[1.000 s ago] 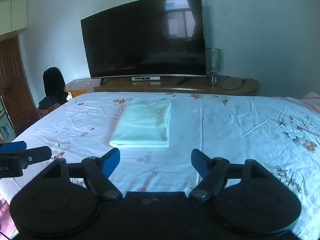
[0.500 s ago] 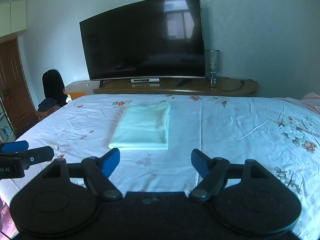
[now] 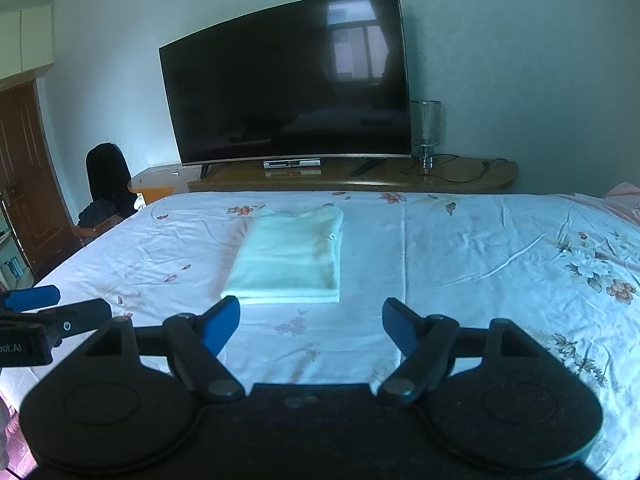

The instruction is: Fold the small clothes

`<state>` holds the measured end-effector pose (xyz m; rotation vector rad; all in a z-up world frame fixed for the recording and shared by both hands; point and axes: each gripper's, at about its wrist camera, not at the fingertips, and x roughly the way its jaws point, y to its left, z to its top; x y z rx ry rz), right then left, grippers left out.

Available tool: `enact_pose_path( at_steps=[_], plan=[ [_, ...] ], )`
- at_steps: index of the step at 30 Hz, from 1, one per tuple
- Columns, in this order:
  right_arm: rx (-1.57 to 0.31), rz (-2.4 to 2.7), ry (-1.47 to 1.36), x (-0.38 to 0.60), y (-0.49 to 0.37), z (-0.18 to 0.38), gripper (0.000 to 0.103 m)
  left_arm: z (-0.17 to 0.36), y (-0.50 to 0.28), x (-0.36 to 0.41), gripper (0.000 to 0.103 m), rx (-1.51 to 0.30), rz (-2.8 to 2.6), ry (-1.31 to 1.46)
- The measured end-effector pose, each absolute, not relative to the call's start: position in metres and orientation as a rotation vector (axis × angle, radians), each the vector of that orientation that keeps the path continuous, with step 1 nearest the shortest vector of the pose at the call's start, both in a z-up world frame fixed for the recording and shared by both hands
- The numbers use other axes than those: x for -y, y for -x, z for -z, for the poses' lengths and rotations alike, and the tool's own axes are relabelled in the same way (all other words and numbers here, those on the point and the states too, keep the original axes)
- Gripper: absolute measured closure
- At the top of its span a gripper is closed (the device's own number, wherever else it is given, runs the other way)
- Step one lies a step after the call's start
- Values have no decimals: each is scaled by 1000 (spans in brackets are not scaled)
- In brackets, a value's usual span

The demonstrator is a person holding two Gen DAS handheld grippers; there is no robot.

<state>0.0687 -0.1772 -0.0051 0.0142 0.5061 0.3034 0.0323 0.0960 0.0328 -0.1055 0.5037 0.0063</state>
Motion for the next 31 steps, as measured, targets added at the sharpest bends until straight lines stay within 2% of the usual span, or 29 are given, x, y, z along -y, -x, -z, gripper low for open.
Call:
enact_pose_path(
  at_steps=[31],
  plan=[
    [-482,-323,6,162,-73,-3,25,-37,-26,-107,0,-442,19,125]
  ],
)
